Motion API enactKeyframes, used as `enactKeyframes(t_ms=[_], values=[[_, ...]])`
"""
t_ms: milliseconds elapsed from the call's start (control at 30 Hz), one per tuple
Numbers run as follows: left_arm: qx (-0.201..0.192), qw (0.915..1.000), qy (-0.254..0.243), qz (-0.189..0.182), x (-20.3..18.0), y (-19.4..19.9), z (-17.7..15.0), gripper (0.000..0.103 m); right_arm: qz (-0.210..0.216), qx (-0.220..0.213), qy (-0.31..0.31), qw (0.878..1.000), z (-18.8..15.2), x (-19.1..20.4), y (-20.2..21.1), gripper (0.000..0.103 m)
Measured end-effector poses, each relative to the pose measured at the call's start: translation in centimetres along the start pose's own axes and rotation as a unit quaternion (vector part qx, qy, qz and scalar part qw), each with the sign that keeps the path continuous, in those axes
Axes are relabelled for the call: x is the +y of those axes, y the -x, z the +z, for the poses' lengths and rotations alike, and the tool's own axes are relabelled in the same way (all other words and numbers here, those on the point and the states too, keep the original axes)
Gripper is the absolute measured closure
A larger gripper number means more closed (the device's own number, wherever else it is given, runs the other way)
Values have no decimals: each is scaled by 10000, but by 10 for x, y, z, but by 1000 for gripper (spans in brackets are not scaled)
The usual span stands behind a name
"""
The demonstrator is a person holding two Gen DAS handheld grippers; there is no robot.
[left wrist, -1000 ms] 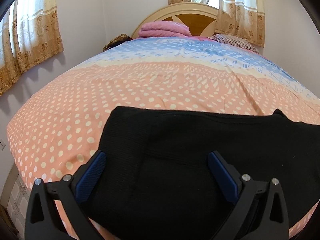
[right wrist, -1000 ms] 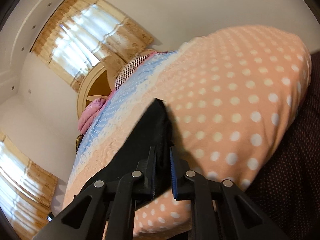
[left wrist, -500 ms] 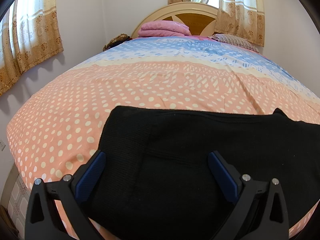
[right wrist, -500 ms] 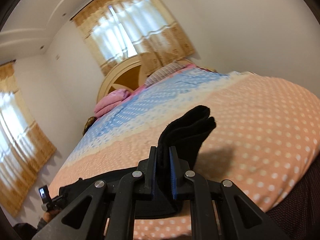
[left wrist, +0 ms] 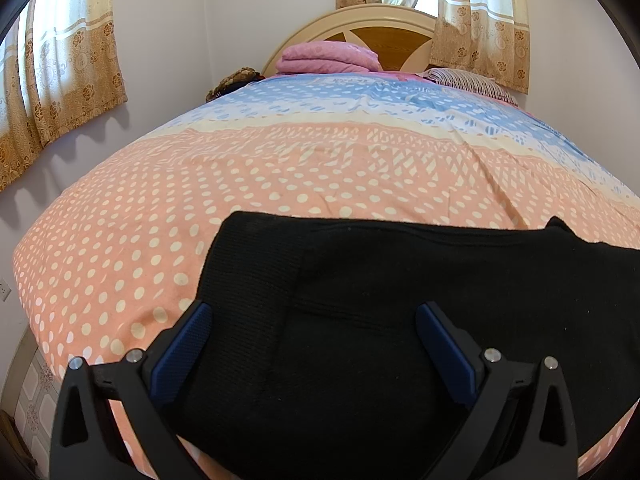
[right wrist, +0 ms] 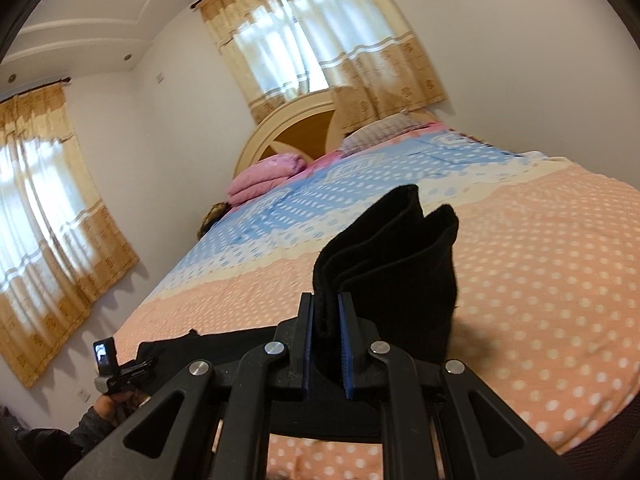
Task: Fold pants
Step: 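Grasp the leg hem end with the right tool and lift it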
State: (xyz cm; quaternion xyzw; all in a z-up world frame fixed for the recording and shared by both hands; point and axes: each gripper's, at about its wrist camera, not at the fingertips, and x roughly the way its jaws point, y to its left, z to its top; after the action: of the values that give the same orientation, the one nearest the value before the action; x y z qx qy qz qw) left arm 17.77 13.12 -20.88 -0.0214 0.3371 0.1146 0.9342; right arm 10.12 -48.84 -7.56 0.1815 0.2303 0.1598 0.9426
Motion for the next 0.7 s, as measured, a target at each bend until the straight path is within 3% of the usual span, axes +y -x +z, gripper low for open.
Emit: enactKeyframes(t_ms=[433,700], values=[[-29,10000,-5,-3,-1,1,-2,0,593,397,333,9969,-14,52,-52,91],[-28,10000,-9,-1,-1,0,-2,0,841,859,432,9918,-35,73,-98,91]])
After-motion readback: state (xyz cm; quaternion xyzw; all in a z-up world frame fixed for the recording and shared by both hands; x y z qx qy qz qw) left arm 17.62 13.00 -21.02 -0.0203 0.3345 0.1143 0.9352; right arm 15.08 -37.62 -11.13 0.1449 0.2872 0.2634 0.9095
